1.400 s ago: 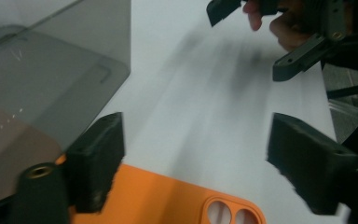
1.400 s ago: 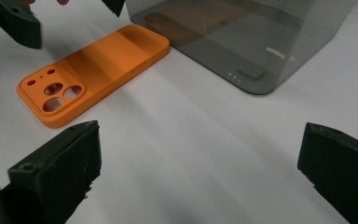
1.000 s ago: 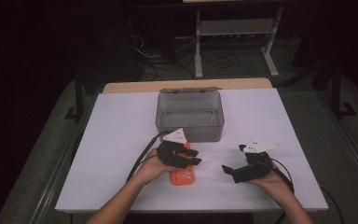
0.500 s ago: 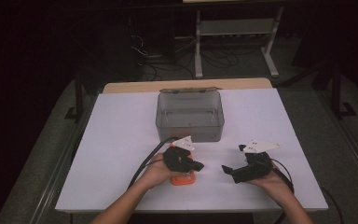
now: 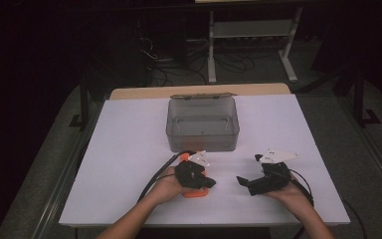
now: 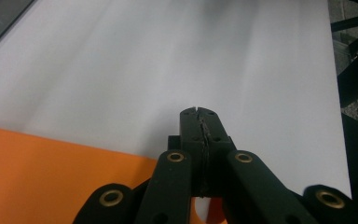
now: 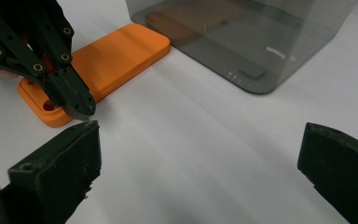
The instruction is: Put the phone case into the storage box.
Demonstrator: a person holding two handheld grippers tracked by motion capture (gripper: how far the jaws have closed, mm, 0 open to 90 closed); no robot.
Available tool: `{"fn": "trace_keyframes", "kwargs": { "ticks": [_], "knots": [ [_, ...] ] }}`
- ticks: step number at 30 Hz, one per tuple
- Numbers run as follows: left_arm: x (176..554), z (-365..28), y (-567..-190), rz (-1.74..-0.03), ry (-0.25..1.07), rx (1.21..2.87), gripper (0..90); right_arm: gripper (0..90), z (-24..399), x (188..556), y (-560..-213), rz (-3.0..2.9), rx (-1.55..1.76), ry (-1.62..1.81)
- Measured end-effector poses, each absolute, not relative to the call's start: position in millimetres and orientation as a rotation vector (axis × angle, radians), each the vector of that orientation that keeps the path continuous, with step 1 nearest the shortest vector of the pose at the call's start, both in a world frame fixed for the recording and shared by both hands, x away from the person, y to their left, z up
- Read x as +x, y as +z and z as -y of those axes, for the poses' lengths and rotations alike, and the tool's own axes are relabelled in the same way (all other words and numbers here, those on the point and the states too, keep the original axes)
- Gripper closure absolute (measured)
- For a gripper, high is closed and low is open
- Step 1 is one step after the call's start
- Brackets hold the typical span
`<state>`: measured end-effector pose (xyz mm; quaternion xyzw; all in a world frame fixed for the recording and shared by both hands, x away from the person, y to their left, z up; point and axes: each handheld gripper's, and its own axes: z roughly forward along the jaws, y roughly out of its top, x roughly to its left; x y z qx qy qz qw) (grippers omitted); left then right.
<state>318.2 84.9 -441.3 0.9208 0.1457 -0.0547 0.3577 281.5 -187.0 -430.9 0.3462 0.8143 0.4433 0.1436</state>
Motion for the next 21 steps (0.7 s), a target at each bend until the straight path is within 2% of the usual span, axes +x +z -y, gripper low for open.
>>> {"fn": "trace_keyframes", "kwargs": {
  "ticks": [10,21],
  "knots": [
    [315,-91,-439,-0.381,-0.131,2.394,90.0,0.0,187,282,-431,-2.349,0.999,1.275],
    [308,-120,-436,-0.421,-0.128,2.387,90.0,0.0,186,282,-432,-2.350,0.995,1.270]
  ]
}}
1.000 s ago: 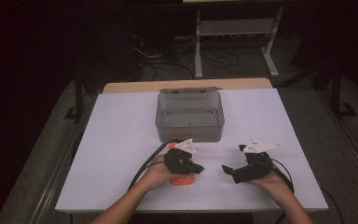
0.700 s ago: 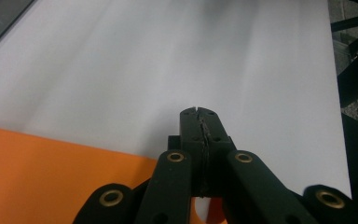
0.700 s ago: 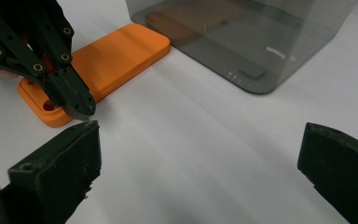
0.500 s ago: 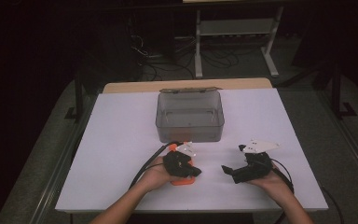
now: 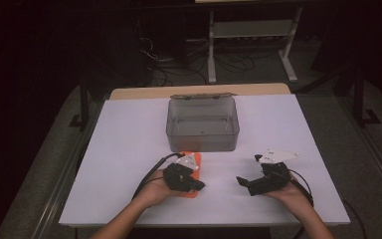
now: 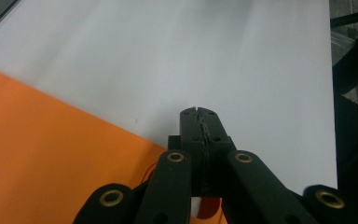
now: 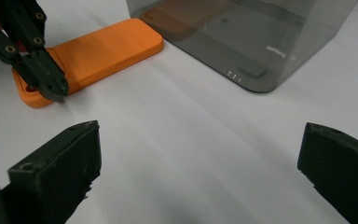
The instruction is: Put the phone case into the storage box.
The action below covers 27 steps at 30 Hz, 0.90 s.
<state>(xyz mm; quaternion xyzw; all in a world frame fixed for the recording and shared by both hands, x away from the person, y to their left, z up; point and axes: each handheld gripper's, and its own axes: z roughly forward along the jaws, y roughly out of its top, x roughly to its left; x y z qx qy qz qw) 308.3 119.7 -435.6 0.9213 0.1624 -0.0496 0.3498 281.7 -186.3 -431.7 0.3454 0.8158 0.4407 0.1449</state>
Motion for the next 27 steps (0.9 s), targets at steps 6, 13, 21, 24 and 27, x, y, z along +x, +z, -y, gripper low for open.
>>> {"fn": "trace_keyframes", "kwargs": {
  "ticks": [6,13,21,24,27],
  "knots": [
    [303,-138,-434,-0.444,-0.124,2.381,90.0,0.0,186,282,-432,-2.350,0.996,1.269],
    [297,-158,-432,-0.473,-0.099,2.391,90.0,0.0,186,282,-432,-2.349,0.996,1.268],
    [294,-185,-431,-0.531,-0.073,2.383,90.0,0.0,186,282,-432,-2.352,1.000,1.265],
    [293,-191,-431,-0.542,-0.068,2.380,90.0,0.0,185,282,-433,-2.355,0.999,1.261],
    [292,-190,-430,-0.544,-0.062,2.370,89.3,0.0,185,282,-433,-2.357,0.999,1.259]
  ]
}}
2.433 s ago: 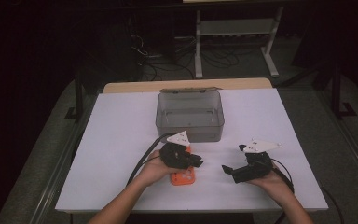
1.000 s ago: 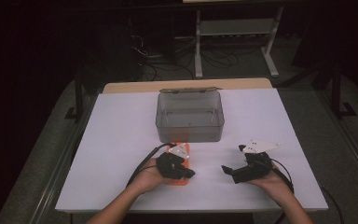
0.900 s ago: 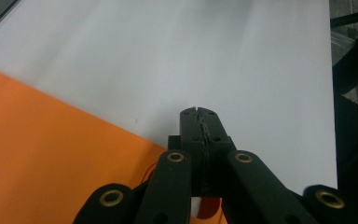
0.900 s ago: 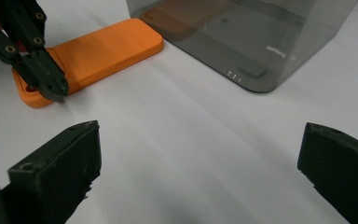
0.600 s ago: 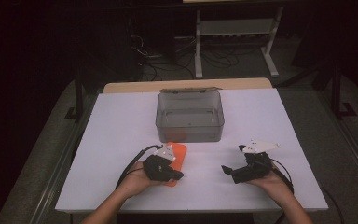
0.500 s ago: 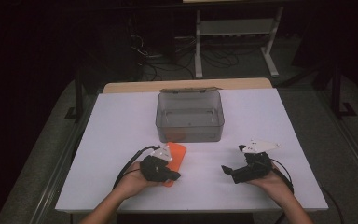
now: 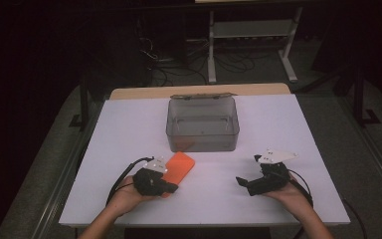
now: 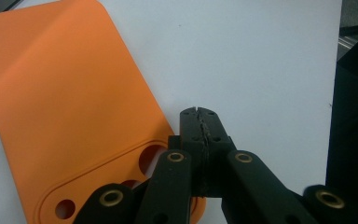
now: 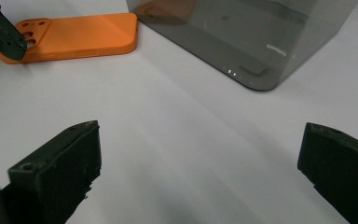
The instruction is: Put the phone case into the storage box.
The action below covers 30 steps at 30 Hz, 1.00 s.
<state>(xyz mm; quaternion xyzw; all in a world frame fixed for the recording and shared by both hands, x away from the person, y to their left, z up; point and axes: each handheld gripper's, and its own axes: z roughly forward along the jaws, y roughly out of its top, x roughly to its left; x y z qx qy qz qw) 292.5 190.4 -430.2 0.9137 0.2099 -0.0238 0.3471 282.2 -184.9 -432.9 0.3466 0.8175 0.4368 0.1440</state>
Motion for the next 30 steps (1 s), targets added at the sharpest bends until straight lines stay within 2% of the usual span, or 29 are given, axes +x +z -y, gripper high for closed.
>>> {"fn": "trace_keyframes", "kwargs": {
  "ticks": [6,14,22,30],
  "knots": [
    [298,-193,-414,-0.529,-0.017,2.298,76.3,0.0,185,283,-433,-2.356,1.001,1.260],
    [303,-211,-402,-0.594,0.090,2.168,48.3,0.0,185,282,-433,-2.358,0.995,1.260],
    [293,-241,-412,-0.630,0.173,2.101,21.4,0.0,185,282,-433,-2.361,0.991,1.264],
    [290,-251,-424,-0.648,0.177,2.047,1.5,0.0,184,282,-433,-2.361,0.983,1.270]
  ]
}}
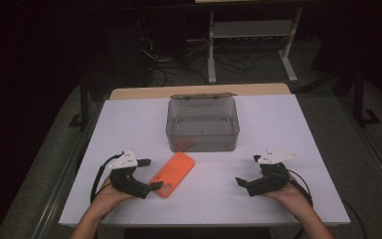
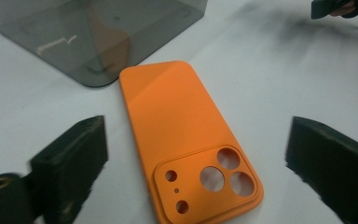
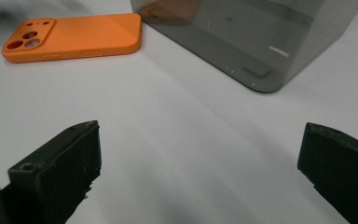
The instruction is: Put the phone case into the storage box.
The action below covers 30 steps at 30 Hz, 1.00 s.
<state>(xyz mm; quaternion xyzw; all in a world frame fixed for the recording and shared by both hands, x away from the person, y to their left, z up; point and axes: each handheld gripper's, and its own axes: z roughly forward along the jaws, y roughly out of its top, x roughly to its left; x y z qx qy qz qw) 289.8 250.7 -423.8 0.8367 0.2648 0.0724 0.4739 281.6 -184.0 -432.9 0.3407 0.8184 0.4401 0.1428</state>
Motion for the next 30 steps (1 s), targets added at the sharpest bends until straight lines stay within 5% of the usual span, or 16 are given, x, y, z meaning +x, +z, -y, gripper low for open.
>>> {"fn": "trace_keyframes", "kwargs": {
  "ticks": [30],
  "knots": [
    [303,-240,-419,-0.672,0.180,2.078,0.0,0.0,182,279,-435,-2.351,0.964,1.249]
  ]
}}
